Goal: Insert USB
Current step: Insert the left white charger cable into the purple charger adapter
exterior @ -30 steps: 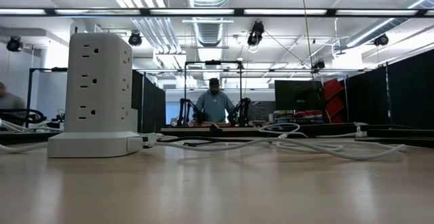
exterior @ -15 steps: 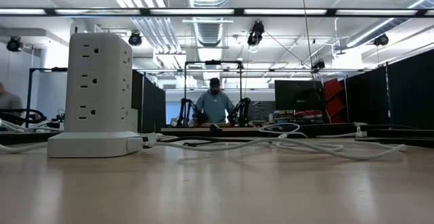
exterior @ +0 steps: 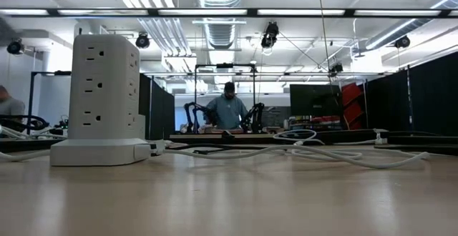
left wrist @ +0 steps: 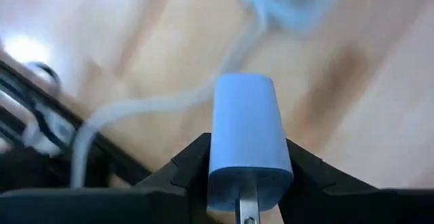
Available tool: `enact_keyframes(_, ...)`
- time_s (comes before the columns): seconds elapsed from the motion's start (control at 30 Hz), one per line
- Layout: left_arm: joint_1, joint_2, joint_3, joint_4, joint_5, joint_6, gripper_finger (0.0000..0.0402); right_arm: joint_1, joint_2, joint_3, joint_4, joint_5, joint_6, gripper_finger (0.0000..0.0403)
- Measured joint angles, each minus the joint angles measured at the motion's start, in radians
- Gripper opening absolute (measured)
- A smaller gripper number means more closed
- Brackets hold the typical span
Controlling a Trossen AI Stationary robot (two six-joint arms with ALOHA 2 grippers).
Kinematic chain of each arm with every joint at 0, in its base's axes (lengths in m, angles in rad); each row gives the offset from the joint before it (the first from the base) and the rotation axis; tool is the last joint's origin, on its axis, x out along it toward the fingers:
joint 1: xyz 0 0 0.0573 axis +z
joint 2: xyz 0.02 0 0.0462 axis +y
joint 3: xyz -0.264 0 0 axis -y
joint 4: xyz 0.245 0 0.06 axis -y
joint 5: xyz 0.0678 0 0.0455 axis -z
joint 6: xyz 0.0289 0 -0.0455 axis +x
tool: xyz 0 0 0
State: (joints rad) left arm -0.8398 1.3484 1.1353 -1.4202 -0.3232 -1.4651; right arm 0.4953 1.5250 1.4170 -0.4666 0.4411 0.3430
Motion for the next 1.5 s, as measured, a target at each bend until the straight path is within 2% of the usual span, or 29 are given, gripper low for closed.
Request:
enact_keyframes(0.1, 0.083, -0.11, -0.037, 0.015, -0.103, -0.004, 0.0118, -0.126, -0.007, 0.0, 0.0, -0.067, -0.014, 0.0182)
enact_keyframes(0.2, 0.217, -0.199, -0.084, 0.042, -0.129, 0.082, 0.0118, -0.24, -0.005, 0.0, -0.001, -0.195, -0.013, 0.0172)
enact_keyframes(0.27, 0.337, -0.236, -0.113, 0.068, -0.135, 0.189, 0.0118, -0.304, -0.005, 0.0, 0.004, -0.269, -0.001, 0.0164)
enact_keyframes(0.37, 0.578, -0.258, -0.146, 0.144, -0.155, 0.373, 0.0118, -0.369, -0.003, 0.0, 0.025, -0.316, 0.013, 0.015)
enact_keyframes(0.57, 1.054, -0.205, -0.157, 0.439, -0.142, 0.884, 0.0118, -0.407, -0.004, 0.076, 0.029, -0.322, -0.063, 0.012)
enact_keyframes(0.73, 1.334, -0.073, -0.157, 0.654, 0.009, 1.185, 0.0118, -0.407, -0.002, 0.128, 0.014, -0.319, -0.075, 0.0096)
enact_keyframes(0.9, 1.448, 0.111, -0.156, 0.736, 0.061, 1.316, 0.0118, -0.408, -0.002, 0.147, -0.043, -0.318, -0.104, 0.0074)
enact_keyframes(1.13, 1.502, 0.356, -0.08, 0.797, -0.002, 1.387, 0.0118, -0.474, 0.001, 0.147, -0.05, -0.31, -0.272, 0.0043)
enact_keyframes(1.23, 1.506, 0.422, -0.048, 0.816, -0.031, 1.431, 0.0118, -0.513, 0.001, 0.147, -0.051, -0.31, -0.283, 0.0033)
enact_keyframes(1.33, 1.508, 0.473, -0.024, 0.818, -0.018, 1.441, 0.0118, -0.544, 0.001, 0.147, -0.053, -0.31, -0.303, 0.0027)
enact_keyframes(1.4, 1.503, 0.494, -0.018, 0.815, 0.003, 1.436, 0.0118, -0.556, 0.001, 0.147, -0.056, -0.321, -0.305, 0.0024)
enact_keyframes(1.5, 1.486, 0.497, -0.014, 0.826, 0.101, 1.428, 0.0118, -0.574, 0.001, 0.147, -0.073, -0.366, -0.337, 0.0024)
